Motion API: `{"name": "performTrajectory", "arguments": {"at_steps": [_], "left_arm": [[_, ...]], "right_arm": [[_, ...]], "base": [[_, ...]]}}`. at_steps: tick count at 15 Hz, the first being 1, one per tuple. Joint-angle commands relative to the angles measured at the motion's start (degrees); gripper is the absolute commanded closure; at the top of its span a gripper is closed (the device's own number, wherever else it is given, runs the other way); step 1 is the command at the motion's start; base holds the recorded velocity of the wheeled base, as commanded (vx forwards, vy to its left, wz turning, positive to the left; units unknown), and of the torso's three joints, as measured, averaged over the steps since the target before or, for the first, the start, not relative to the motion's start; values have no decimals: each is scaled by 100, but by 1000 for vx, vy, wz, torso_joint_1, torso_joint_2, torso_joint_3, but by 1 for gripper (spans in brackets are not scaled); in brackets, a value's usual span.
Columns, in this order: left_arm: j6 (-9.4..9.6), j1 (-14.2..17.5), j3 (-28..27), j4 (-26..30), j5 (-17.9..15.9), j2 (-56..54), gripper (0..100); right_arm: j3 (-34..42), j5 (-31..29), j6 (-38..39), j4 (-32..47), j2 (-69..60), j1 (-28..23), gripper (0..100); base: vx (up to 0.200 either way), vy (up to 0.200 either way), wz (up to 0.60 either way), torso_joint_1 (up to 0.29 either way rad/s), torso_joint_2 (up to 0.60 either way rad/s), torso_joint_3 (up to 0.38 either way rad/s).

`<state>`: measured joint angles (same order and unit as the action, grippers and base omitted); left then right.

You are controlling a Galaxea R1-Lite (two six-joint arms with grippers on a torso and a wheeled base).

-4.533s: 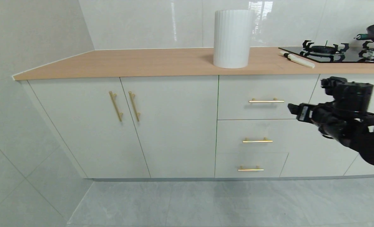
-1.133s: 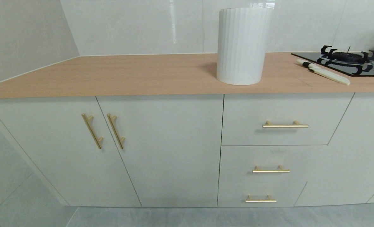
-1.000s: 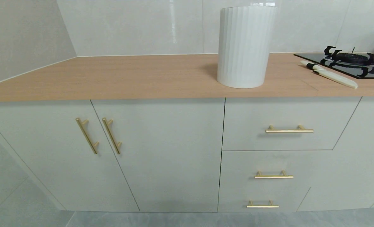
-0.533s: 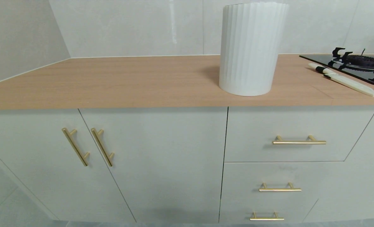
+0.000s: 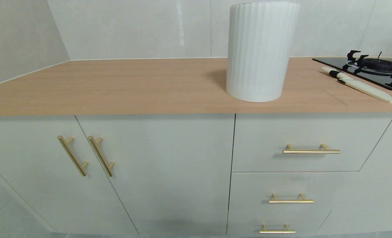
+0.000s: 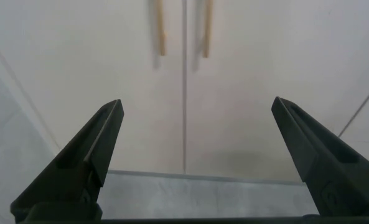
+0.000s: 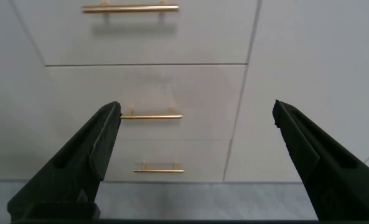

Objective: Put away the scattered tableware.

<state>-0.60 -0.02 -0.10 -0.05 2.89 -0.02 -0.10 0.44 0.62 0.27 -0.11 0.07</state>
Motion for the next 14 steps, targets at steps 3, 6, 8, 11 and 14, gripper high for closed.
{"name": "performTrajectory", "arguments": {"at_steps": [3, 6, 8, 11, 14], "left_arm": [[-11, 2, 1, -4, 1, 2, 0], [-2, 2, 1, -4, 1, 2, 0], [-2, 2, 1, -4, 1, 2, 0], [-11, 2, 1, -4, 1, 2, 0], [-11, 2, 1, -4, 1, 2, 0]], "right_arm": [[1, 0, -1, 0, 11, 1, 0], [1, 0, -1, 0, 11, 1, 0], [1, 0, -1, 0, 11, 1, 0], [1, 0, -1, 0, 11, 1, 0], [1, 0, -1, 0, 11, 1, 0]], "base": [[0, -133, 0, 0, 0, 5], [0, 0, 0, 0, 0, 0], [0, 0, 0, 0, 0, 0], [0, 0, 0, 0, 0, 0], [0, 0, 0, 0, 0, 0]]}}
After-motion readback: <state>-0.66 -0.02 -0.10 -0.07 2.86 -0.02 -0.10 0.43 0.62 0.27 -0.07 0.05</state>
